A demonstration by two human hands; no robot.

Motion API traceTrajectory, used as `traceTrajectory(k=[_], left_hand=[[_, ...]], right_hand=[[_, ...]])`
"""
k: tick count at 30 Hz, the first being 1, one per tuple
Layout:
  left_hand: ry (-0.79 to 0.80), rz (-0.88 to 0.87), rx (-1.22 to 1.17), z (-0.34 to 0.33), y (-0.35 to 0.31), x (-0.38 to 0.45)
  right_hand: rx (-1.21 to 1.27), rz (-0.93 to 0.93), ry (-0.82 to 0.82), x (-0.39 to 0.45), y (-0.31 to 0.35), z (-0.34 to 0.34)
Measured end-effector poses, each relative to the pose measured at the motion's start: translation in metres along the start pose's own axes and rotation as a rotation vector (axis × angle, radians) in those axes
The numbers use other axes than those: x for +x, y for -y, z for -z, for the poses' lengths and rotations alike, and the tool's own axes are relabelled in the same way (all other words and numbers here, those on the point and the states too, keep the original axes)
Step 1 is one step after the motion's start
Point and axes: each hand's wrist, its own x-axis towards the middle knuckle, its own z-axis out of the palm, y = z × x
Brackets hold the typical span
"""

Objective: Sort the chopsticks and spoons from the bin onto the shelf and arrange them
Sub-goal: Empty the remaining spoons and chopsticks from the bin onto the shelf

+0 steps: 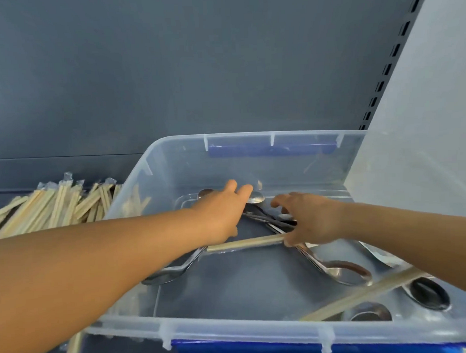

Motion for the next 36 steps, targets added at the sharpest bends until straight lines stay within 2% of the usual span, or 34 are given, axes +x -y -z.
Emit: traceTrajectory(k=[2,5,7,10,13,18,24,28,36], left_hand=[[-0.021,0.052,-0.082,0.009,0.002,-0.001],[-0.038,0.182,-0.041,0.018,0.010,-0.006],[0.063,0.272,0.047,0.020,0.014,-0.012],[0.233,0.298,0.141,0.018,0.012,-0.019],[0.297,0.305,0.146,0.012,0.008,-0.019],[0.220,0.433,-0.064,0.005,0.006,-0.015],[0.165,0.451,-0.162,-0.002,0.010,-0.015],[0.175,0.387,-0.120,-0.002,0.010,-0.011],[0.016,0.296,-0.090,0.022,0.017,-0.013]], right_hand=[[0.088,-0.035,0.016,0.000,-0.002,0.005],[0.188,-0.061,0.023,-0.001,-0.001,0.009],[0.136,-0.074,0.010,0.001,0.001,0.008],[0.055,-0.083,0.026,0.004,0.006,0.006],[-0.046,-0.098,0.028,0.007,0.014,0.004],[-0.173,-0.100,0.023,0.009,0.023,-0.002],[-0.200,-0.114,0.029,0.005,0.025,-0.004],[-0.149,-0.120,0.002,0.004,0.019,0.001],[-0.090,-0.082,-0.100,-0.009,0.018,0.031]])
